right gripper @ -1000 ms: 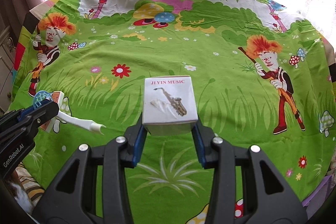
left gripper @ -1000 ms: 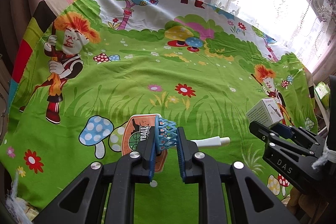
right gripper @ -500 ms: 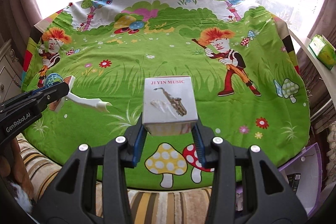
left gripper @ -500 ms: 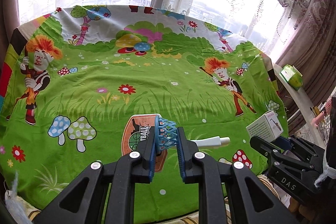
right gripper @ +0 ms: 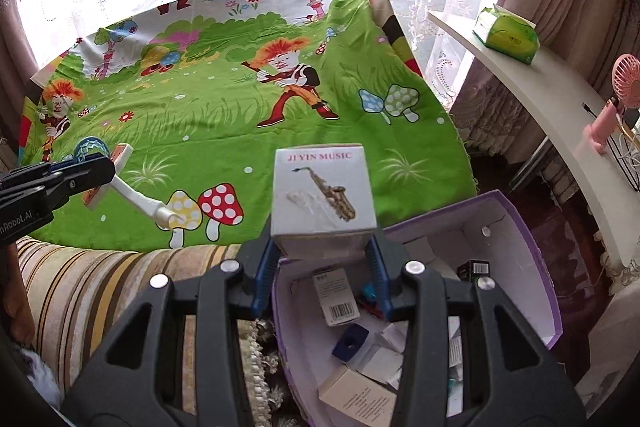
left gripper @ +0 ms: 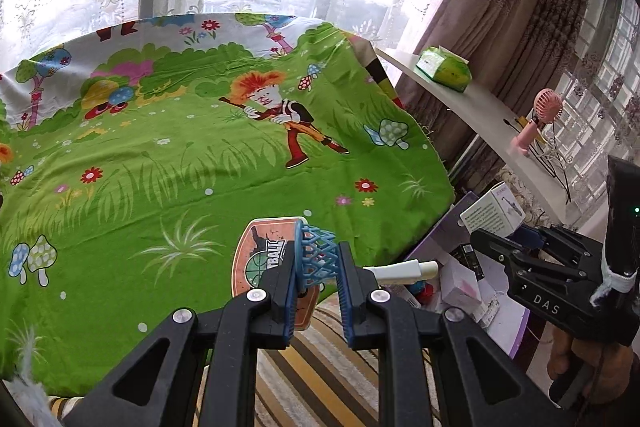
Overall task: Organize rigid objects
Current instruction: 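Carry the hoop toy and music box into the storage box, open both tools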
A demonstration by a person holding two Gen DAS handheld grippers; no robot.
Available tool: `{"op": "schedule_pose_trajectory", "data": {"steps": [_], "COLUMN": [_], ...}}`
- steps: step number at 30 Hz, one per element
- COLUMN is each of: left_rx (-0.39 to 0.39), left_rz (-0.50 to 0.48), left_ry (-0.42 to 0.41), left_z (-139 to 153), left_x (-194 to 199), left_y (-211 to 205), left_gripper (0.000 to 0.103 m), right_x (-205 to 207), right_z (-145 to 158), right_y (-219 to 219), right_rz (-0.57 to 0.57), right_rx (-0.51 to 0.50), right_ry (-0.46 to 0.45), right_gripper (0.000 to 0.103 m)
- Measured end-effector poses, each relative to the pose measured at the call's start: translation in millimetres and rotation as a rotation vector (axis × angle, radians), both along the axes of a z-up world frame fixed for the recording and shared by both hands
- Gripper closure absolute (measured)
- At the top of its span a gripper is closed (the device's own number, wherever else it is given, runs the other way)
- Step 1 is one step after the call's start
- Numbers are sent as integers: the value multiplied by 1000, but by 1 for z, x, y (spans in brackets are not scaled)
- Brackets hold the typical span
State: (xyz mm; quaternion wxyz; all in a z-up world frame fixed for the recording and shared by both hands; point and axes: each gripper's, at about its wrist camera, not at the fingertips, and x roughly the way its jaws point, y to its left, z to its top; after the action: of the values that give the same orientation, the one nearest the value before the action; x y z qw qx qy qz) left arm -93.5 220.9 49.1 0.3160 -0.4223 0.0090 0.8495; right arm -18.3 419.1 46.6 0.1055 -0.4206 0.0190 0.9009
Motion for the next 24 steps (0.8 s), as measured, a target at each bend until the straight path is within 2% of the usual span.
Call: {"op": "schedule_pose_trajectory", "data": {"steps": [5,12,20,23,24], "left_rx": [-21,-66,-46,-50,-47], "left_rz": [-126,-244,-325,-311,-301], "left_ry": [-14,-26,-143,-188,-201], "left_z": [-2,-9,-25,-32,-33], "left_x": [27,58,70,70,69], "left_y": [44,88,114,116,115], "left_gripper": [85,85,83,75,68], "right_x": [36,74,97,101,103], "right_z": [-6,-18,-27,-28,-27], "right_y": [35,71,85,88,88], "right_rz": [-74,-165,-217,-228,-234], "right_rx": [3,1,-11,-21,-21], "right_ry": [-8,-15,-22,-29,-30], "right_gripper": [58,58,58,56,53]}}
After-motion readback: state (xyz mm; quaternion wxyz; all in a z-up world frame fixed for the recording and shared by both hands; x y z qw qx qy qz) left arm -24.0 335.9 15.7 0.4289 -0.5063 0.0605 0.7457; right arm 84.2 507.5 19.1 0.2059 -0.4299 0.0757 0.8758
